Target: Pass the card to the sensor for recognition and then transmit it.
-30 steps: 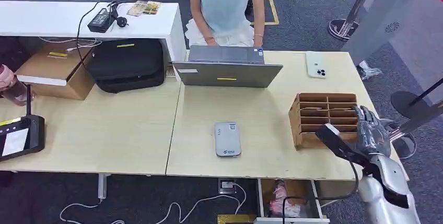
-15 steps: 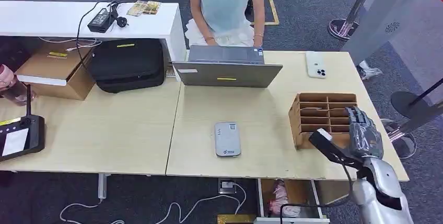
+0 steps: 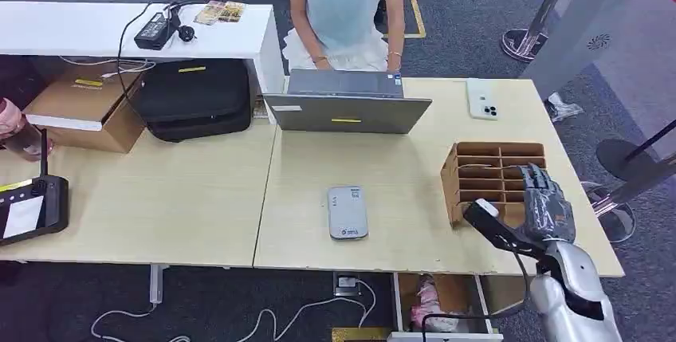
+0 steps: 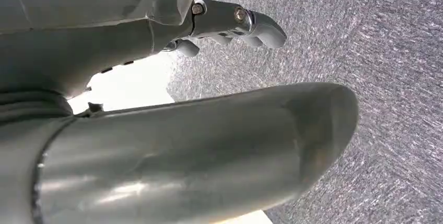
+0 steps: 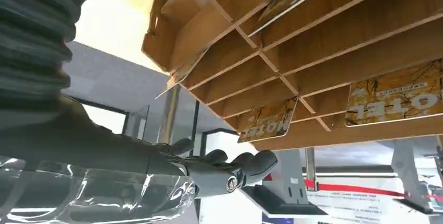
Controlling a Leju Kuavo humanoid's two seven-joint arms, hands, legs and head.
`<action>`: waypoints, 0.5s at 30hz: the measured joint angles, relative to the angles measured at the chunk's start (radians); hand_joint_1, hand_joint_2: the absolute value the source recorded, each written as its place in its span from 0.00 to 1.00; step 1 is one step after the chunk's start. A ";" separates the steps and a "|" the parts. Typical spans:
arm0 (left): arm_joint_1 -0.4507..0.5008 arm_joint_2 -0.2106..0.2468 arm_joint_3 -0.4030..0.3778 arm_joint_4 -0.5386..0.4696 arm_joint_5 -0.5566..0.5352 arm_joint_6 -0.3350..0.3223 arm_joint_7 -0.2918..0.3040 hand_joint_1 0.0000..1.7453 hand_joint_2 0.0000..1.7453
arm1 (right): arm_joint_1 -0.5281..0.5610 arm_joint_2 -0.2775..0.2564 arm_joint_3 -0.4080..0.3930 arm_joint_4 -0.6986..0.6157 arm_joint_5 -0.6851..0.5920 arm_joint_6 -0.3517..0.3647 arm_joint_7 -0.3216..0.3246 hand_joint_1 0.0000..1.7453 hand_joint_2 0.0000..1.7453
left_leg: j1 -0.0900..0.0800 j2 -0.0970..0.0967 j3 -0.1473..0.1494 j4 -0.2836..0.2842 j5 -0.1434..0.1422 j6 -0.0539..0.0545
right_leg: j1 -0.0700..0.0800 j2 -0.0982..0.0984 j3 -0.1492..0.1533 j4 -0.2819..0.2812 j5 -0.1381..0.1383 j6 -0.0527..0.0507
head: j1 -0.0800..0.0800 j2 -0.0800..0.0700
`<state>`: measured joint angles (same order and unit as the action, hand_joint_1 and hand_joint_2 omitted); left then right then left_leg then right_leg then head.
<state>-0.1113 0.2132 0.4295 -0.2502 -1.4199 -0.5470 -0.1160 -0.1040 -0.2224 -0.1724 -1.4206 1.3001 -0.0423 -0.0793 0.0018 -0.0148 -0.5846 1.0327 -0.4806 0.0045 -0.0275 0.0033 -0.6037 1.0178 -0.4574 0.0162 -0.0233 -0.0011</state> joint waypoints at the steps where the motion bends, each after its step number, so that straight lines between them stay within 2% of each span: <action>1: 0.000 0.000 0.002 0.000 0.000 -0.001 0.000 0.00 0.00 | -0.003 0.000 0.000 0.002 0.002 0.000 0.001 0.00 1.00 | 0.000 0.000 0.000 0.000 0.000 0.000 | 0.000 0.000 0.000 0.000 0.000 0.000 | 0.000 0.000; 15: 0.001 0.000 0.008 0.000 -0.002 -0.006 0.010 0.00 0.00 | -0.035 -0.001 -0.020 0.064 0.023 -0.044 0.019 0.00 1.00 | 0.000 0.000 0.000 0.000 0.000 0.000 | 0.000 0.000 0.000 0.000 0.000 0.000 | 0.000 0.000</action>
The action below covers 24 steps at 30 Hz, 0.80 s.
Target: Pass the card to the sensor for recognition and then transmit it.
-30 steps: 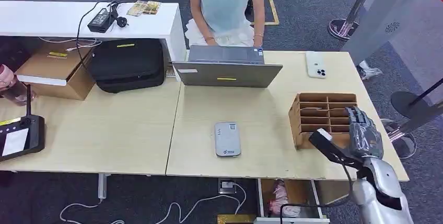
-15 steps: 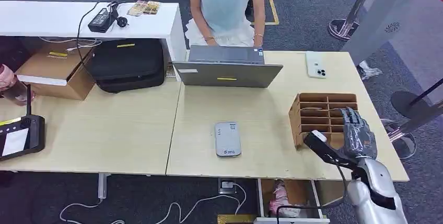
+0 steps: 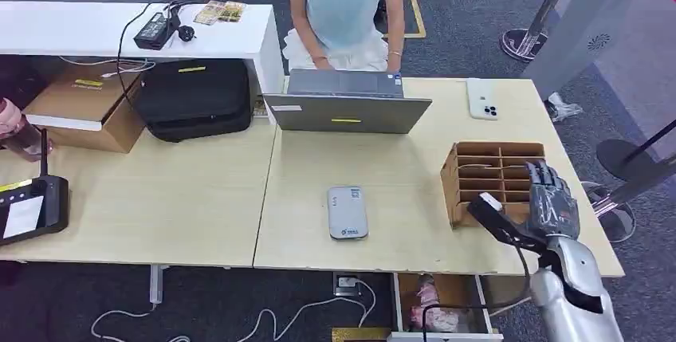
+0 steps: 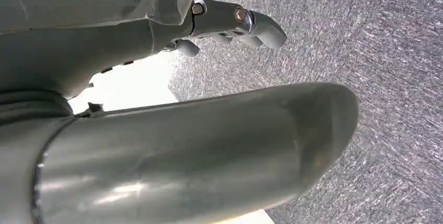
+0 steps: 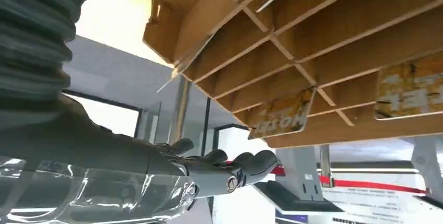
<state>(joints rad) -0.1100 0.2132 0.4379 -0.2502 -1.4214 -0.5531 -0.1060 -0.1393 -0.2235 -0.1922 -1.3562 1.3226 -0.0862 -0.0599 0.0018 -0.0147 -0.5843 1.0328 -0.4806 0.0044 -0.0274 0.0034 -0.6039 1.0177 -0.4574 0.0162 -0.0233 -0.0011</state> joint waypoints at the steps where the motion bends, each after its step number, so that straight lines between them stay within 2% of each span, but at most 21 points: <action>1: 0.000 0.000 0.000 0.000 0.000 0.000 0.001 0.00 0.00 | 0.000 0.000 -0.003 0.004 -0.003 -0.002 0.000 0.00 1.00 | 0.000 0.000 0.000 0.000 0.000 0.000 | 0.000 0.000 0.000 0.000 0.000 0.000 | 0.000 0.000; 15: -0.003 0.000 0.000 0.000 0.000 -0.003 0.004 0.00 0.00 | 0.016 -0.002 -0.059 0.030 0.002 -0.011 -0.006 0.00 1.00 | 0.000 0.000 0.000 0.000 0.000 0.000 | 0.000 0.000 0.000 0.000 0.000 0.000 | 0.000 0.000; 24: -0.002 -0.001 0.015 0.000 0.000 -0.002 0.006 0.00 0.00 | 0.010 -0.001 -0.064 0.045 0.014 -0.012 -0.020 0.00 1.00 | 0.000 0.001 0.000 0.000 0.000 0.000 | 0.000 0.000 0.000 0.000 0.000 0.000 | 0.000 0.000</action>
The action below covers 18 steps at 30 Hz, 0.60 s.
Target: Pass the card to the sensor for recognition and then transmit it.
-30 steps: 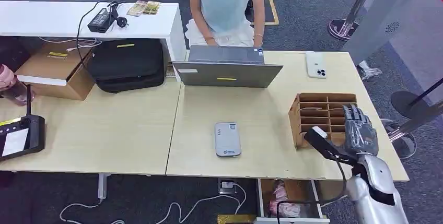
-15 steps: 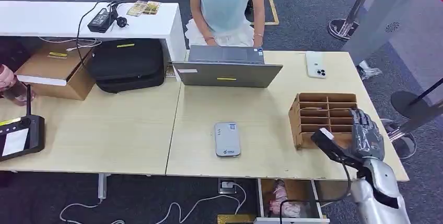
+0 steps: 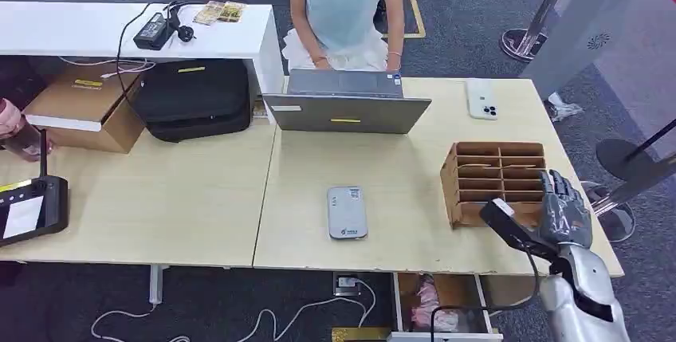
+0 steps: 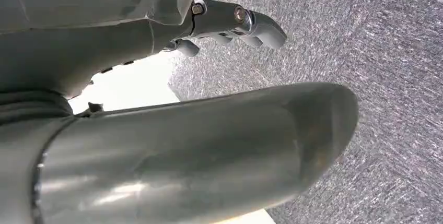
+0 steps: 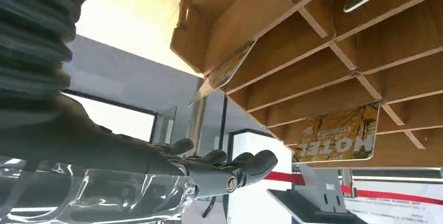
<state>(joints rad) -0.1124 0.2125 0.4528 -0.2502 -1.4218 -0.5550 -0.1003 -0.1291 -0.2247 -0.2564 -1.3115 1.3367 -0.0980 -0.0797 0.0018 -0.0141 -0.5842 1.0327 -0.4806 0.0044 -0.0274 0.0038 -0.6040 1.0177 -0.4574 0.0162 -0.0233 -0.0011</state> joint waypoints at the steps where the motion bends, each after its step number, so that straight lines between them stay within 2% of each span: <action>1: 0.000 0.000 0.003 0.000 0.000 0.001 0.000 0.00 0.00 | -0.001 0.000 0.000 0.002 0.000 0.000 0.000 0.63 1.00 | 0.000 0.000 0.000 0.000 0.000 0.000 | 0.000 0.000 0.000 0.000 0.000 0.000 | 0.000 0.000; 2: 0.000 0.000 0.004 0.000 0.000 0.001 0.000 0.00 0.00 | -0.002 0.000 0.000 0.004 0.001 0.000 -0.001 0.96 1.00 | 0.000 0.000 0.000 0.000 0.000 0.000 | 0.000 0.000 0.000 0.000 0.000 0.000 | 0.000 0.000; 3: 0.000 -0.001 0.005 0.000 0.000 0.001 0.000 0.00 0.00 | -0.003 0.000 0.000 0.005 0.001 0.000 -0.001 1.00 1.00 | 0.000 0.000 0.000 0.000 0.000 0.000 | 0.000 0.000 0.000 0.000 0.000 0.000 | 0.000 0.000; 18: 0.001 -0.003 0.010 0.000 0.000 0.002 -0.003 0.00 0.00 | -0.021 0.003 0.000 0.021 0.017 -0.011 -0.003 1.00 1.00 | 0.000 0.000 0.000 0.000 0.000 0.000 | 0.000 0.000 0.000 0.000 0.000 0.000 | 0.000 0.000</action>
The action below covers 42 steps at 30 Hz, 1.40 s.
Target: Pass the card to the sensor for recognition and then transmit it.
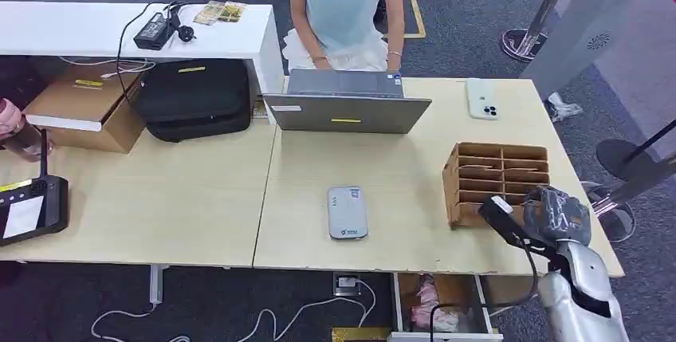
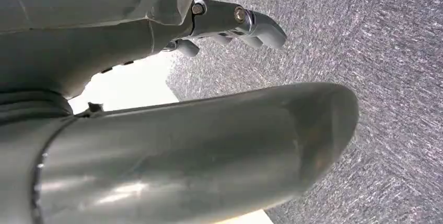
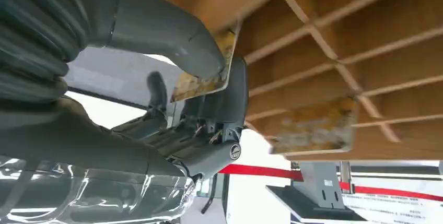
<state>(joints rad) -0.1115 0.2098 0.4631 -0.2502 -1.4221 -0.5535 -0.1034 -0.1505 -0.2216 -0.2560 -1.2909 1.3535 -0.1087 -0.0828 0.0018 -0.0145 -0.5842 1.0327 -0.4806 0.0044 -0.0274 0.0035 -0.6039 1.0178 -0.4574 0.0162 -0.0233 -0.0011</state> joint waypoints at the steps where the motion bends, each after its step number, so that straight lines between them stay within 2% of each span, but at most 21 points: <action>1: 0.000 0.000 0.000 0.000 0.000 0.000 0.000 0.00 0.00 | 0.000 0.000 0.000 0.000 0.001 -0.001 0.000 1.00 1.00 | 0.000 0.000 0.000 0.000 0.000 0.000 | 0.000 0.000 0.000 0.000 0.000 0.000 | 0.000 0.000; 12: 0.000 -0.001 0.000 0.000 -0.001 0.000 0.000 0.00 0.00 | 0.000 0.001 0.000 0.002 0.008 -0.011 -0.002 1.00 1.00 | 0.000 0.000 0.000 0.000 0.000 0.000 | 0.000 0.000 0.000 0.000 0.000 0.000 | 0.000 0.000; 15: 0.000 -0.001 0.000 0.000 -0.001 0.000 0.000 0.00 0.00 | -0.001 0.002 0.000 0.002 0.010 -0.039 -0.002 1.00 1.00 | 0.000 0.000 0.000 0.000 0.000 0.000 | 0.000 0.000 0.000 0.000 0.000 0.000 | 0.000 0.000; 19: -0.001 -0.002 0.000 0.000 -0.002 0.000 0.000 0.00 0.00 | -0.002 0.006 0.000 -0.010 0.019 -0.118 -0.005 1.00 1.00 | 0.000 0.000 0.000 0.000 0.000 0.000 | 0.000 0.000 0.000 0.000 0.000 0.000 | 0.000 0.000; 25: -0.016 -0.010 0.000 0.000 -0.002 -0.008 0.000 0.00 0.00 | -0.004 0.027 0.000 -0.074 0.014 -0.318 -0.051 1.00 1.00 | 0.000 0.000 0.000 0.000 0.000 0.000 | 0.000 0.000 0.000 0.000 0.000 0.000 | 0.000 0.000; 33: -0.039 -0.016 -0.003 0.000 -0.002 -0.022 -0.003 0.00 0.00 | -0.005 0.079 0.013 -0.194 0.026 -0.422 -0.093 1.00 1.00 | 0.000 0.000 0.000 0.000 0.000 0.000 | 0.000 0.000 0.000 0.001 0.000 0.000 | 0.000 0.000; 36: -0.049 -0.017 -0.013 0.000 -0.002 -0.031 -0.003 0.00 0.00 | -0.015 0.095 0.040 -0.227 0.028 -0.459 -0.116 1.00 1.00 | 0.000 0.000 0.000 0.000 0.000 0.000 | 0.000 0.000 0.000 0.001 0.000 0.000 | 0.000 0.000; 39: -0.058 -0.018 -0.027 0.000 -0.002 -0.035 -0.005 0.00 0.00 | -0.041 0.109 0.079 -0.245 0.036 -0.462 -0.123 1.00 1.00 | 0.000 0.001 0.000 0.000 0.001 -0.001 | 0.000 0.001 0.000 0.002 0.000 -0.001 | 0.000 0.000; 40: -0.060 -0.018 -0.029 0.000 0.014 -0.036 -0.006 0.00 0.00 | -0.054 0.113 0.098 -0.247 0.038 -0.463 -0.123 1.00 1.00 | 0.000 0.001 0.000 0.000 0.001 -0.001 | 0.000 0.001 0.000 0.002 0.000 -0.001 | 0.000 0.000; 42: -0.060 -0.016 -0.036 0.000 0.134 -0.036 -0.011 0.00 0.00 | -0.084 0.117 0.134 -0.246 0.044 -0.470 -0.116 1.00 1.00 | 0.000 0.001 0.000 0.000 0.001 -0.001 | 0.000 0.001 0.000 0.002 0.001 -0.001 | -0.001 0.000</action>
<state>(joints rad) -0.1719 0.1942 0.4269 -0.2502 -1.2880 -0.5898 -0.1145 -0.2346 -0.1049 -0.1224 -1.5370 1.3977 -0.5791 -0.1983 0.0018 -0.0139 -0.5839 1.0327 -0.4792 0.0037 -0.0275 0.0041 -0.6043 1.0198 -0.4568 0.0154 -0.0240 -0.0011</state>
